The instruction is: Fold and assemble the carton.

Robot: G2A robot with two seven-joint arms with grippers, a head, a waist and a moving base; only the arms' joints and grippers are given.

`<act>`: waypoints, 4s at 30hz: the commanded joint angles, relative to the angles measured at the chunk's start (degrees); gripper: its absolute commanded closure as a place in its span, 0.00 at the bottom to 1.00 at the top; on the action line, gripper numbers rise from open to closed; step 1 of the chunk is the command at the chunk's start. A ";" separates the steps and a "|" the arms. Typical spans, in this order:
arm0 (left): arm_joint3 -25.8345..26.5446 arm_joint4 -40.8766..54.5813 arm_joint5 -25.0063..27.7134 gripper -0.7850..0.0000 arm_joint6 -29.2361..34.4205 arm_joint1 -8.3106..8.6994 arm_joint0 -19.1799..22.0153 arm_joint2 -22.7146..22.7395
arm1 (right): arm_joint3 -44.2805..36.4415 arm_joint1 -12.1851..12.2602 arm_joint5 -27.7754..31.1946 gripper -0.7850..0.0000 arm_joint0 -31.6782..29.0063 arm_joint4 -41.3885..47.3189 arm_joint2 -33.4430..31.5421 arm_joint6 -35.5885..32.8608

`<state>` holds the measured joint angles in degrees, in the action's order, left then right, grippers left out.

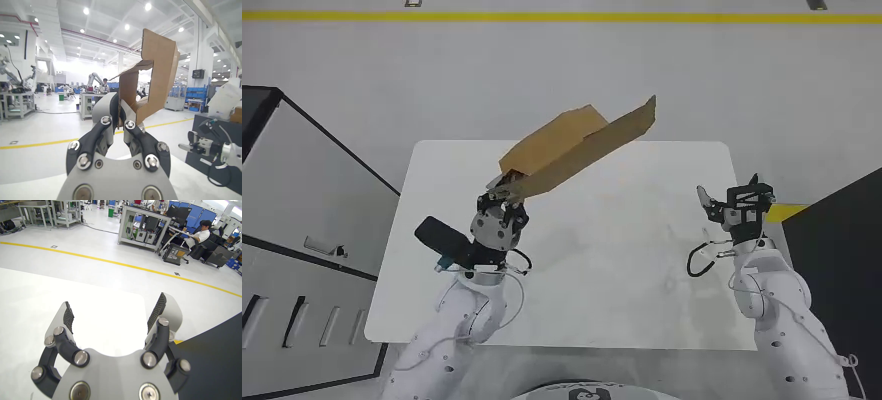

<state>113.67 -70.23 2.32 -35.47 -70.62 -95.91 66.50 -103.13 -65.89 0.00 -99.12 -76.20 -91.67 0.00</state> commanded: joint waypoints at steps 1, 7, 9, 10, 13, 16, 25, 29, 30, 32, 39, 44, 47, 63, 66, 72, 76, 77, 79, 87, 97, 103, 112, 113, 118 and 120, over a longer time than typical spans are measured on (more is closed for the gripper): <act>0.89 3.60 1.80 1.00 1.31 -0.05 -0.35 0.10 | 0.00 0.00 0.00 0.00 0.00 0.00 0.00 0.00; 2.95 10.37 3.83 1.00 3.32 -0.28 -1.37 0.68 | 0.00 0.00 0.00 0.00 0.00 0.00 0.00 0.00; 3.26 11.26 4.30 1.00 3.51 -0.33 -1.45 0.88 | 0.00 0.00 0.00 0.00 0.00 0.00 0.00 0.00; 3.34 11.04 4.47 1.00 3.53 -0.34 -1.45 1.01 | 0.00 0.00 0.00 0.00 0.00 0.00 0.00 0.00; 2.78 2.02 2.01 1.00 0.20 -0.22 -0.70 2.29 | 0.00 0.00 0.00 0.00 0.00 0.00 0.00 0.00; 1.49 -8.25 -1.36 1.00 -5.30 -0.25 0.08 1.90 | 0.00 0.00 0.00 0.00 0.00 0.00 0.00 0.00; -3.17 -30.93 -5.68 1.00 -17.20 0.29 3.82 3.22 | 0.00 0.00 0.00 0.00 0.00 0.00 0.00 0.00; -4.10 -37.35 -8.40 1.00 -18.65 0.48 4.94 3.98 | 0.00 0.00 0.00 0.00 0.00 0.00 0.00 0.00; -4.10 -37.35 -8.40 1.00 -18.65 0.48 4.94 3.98 | 0.00 0.00 0.00 0.00 0.00 0.00 0.00 0.00; -4.10 -37.35 -8.40 1.00 -18.65 0.48 4.94 3.98 | 0.00 0.00 0.00 0.00 0.00 0.00 0.00 0.00; -4.44 -40.92 -8.59 1.00 -18.03 0.63 5.58 4.16 | 0.00 0.00 0.00 0.00 0.00 0.00 0.00 0.00; -8.67 -48.11 -9.55 1.00 -25.20 1.04 9.58 4.89 | 0.00 0.00 0.00 0.00 0.00 0.00 0.00 0.00; -11.15 -53.56 -10.56 1.00 -30.20 1.35 12.32 4.85 | 0.00 0.00 0.00 0.00 0.00 0.00 0.00 0.00; -15.86 -61.38 -17.25 1.00 -36.40 1.69 17.97 4.37 | 0.00 0.00 0.00 0.00 0.00 0.00 0.00 0.00; -16.06 -65.94 -18.53 1.00 -36.36 1.92 18.48 4.64 | 0.00 0.00 0.00 0.00 0.00 0.00 0.00 0.00; -18.91 -71.80 -25.27 1.00 -41.50 2.30 22.05 4.52 | 0.00 0.00 0.00 0.00 0.00 0.00 0.00 0.00; -19.73 -73.04 -26.54 1.00 -44.59 2.50 24.68 3.60 | 0.00 0.00 0.00 0.00 0.00 0.00 0.00 0.00; -19.77 -74.56 -26.14 1.00 -45.00 2.64 25.41 3.40 | 0.00 0.00 0.00 0.00 0.00 0.00 0.00 0.00; -20.22 -74.87 -26.45 1.00 -44.68 2.80 26.28 3.22 | 0.00 0.00 0.00 0.00 0.00 0.00 0.00 0.00; -21.41 -74.20 -27.12 1.00 -44.01 2.98 27.14 2.88 | 0.00 0.00 0.00 0.00 0.00 0.00 0.00 0.00; -20.85 -78.35 -26.07 1.00 -45.07 3.91 28.83 2.54 | -3.00 0.38 11.46 0.00 0.94 14.90 -3.99 -10.26; -22.48 -78.67 -26.13 1.00 -45.00 4.97 30.15 2.99 | -3.74 1.37 20.58 0.00 2.99 35.51 -8.81 -32.18; -23.13 -80.13 -26.64 1.00 -44.08 5.18 30.31 3.07 | -3.11 1.28 20.75 0.00 2.63 37.64 -8.09 -32.50; -22.54 -80.76 -26.41 1.00 -43.96 5.23 30.14 2.73 | -2.16 1.17 21.18 0.00 2.61 43.09 -7.65 -33.37; -22.09 -77.18 -26.68 1.00 -44.45 5.46 29.50 2.31 | 2.10 1.70 21.47 0.00 6.01 66.27 -9.54 -45.95; -22.19 -76.09 -26.43 1.00 -44.70 5.68 29.30 2.28 | 3.99 2.07 20.22 0.00 7.69 75.22 -10.66 -52.04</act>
<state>91.64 -146.68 -24.17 -80.15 -65.07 -66.49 68.71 -100.02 -64.01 20.87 -92.28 -8.36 -101.77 -48.34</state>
